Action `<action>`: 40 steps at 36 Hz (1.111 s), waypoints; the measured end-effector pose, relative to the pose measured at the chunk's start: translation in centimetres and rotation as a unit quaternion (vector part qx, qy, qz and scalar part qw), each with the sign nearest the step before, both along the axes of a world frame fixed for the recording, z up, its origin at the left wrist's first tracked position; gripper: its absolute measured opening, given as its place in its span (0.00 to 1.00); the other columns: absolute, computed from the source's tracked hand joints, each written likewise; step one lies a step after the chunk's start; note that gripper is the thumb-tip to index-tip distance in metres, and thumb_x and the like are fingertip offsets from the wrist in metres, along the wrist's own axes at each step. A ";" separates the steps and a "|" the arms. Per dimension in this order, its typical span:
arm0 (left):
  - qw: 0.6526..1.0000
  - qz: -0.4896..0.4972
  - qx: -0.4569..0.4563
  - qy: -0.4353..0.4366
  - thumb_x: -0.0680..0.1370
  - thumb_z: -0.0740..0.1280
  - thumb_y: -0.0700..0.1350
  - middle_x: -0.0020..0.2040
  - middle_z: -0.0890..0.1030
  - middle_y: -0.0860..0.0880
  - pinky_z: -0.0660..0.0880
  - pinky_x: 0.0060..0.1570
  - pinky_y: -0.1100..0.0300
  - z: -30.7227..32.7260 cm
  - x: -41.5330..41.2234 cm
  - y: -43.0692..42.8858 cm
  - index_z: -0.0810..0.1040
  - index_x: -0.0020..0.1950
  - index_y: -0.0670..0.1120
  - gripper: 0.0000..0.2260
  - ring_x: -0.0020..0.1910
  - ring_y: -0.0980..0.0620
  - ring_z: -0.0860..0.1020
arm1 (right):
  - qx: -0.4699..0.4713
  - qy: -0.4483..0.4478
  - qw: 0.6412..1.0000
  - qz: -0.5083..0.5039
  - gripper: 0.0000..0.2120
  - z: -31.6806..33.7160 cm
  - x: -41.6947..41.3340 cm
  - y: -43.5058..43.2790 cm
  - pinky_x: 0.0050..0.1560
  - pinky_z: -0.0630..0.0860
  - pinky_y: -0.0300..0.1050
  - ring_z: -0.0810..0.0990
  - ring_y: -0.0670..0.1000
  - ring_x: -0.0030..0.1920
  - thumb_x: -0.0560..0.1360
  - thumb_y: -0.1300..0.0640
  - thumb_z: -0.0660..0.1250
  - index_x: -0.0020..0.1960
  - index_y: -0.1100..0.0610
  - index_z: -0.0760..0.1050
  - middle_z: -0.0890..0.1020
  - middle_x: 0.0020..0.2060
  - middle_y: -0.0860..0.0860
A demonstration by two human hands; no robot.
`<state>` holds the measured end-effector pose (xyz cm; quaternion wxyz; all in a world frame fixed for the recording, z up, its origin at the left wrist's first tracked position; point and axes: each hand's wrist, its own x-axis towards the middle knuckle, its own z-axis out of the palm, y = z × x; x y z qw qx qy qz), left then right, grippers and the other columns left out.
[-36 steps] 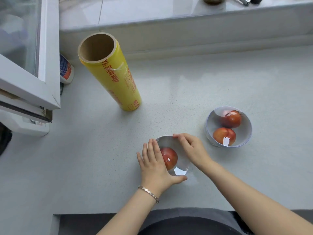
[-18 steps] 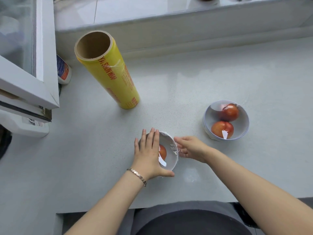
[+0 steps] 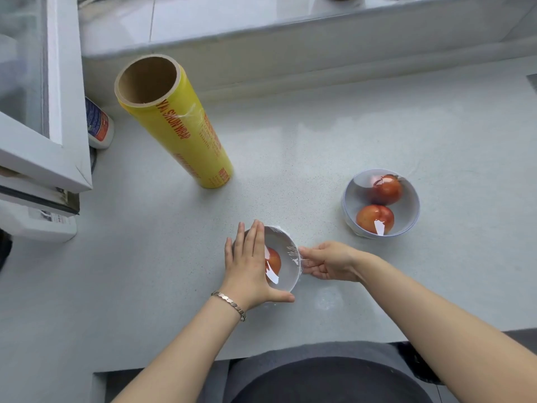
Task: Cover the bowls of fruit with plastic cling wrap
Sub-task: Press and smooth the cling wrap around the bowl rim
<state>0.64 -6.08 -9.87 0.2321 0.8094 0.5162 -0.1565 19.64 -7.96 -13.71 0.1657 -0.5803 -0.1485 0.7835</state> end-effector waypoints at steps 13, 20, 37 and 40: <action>1.000 0.000 0.001 -0.001 0.59 0.70 0.70 0.75 0.33 0.50 0.33 0.70 0.48 0.0 0.0 0.0 0.29 0.73 0.45 0.64 0.73 0.48 0.30 | 0.129 -0.039 0.989 -0.068 0.09 -0.3 -1.3 -2.2 0.42 0.69 0.32 0.76 0.40 0.34 0.78 0.61 0.62 0.39 0.56 0.75 0.79 0.33 0.48; 1.000 -0.002 -0.001 0.000 0.59 0.70 0.70 0.75 0.33 0.50 0.33 0.70 0.48 0.0 0.0 0.1 0.29 0.73 0.44 0.63 0.73 0.48 0.30 | 0.154 -0.108 0.963 -0.192 0.12 0.5 -1.2 -1.9 0.42 0.74 0.34 0.78 0.46 0.41 0.81 0.61 0.53 0.40 0.58 0.69 0.78 0.38 0.51; 1.000 0.003 0.003 -0.001 0.60 0.70 0.70 0.75 0.33 0.51 0.32 0.70 0.48 0.0 -0.1 0.0 0.28 0.72 0.45 0.63 0.73 0.48 0.30 | 0.171 -0.138 0.974 -0.055 0.09 0.9 -1.3 -3.0 0.41 0.68 0.36 0.72 0.48 0.40 0.77 0.60 0.63 0.38 0.55 0.73 0.78 0.36 0.50; 1.000 0.005 0.002 -0.002 0.59 0.70 0.70 0.75 0.33 0.51 0.33 0.70 0.48 -0.1 0.0 0.0 0.28 0.73 0.45 0.63 0.73 0.48 0.30 | 0.147 -0.090 0.962 -0.214 0.10 0.9 -1.0 -2.8 0.48 0.72 0.40 0.79 0.47 0.41 0.79 0.62 0.57 0.39 0.58 0.71 0.80 0.38 0.52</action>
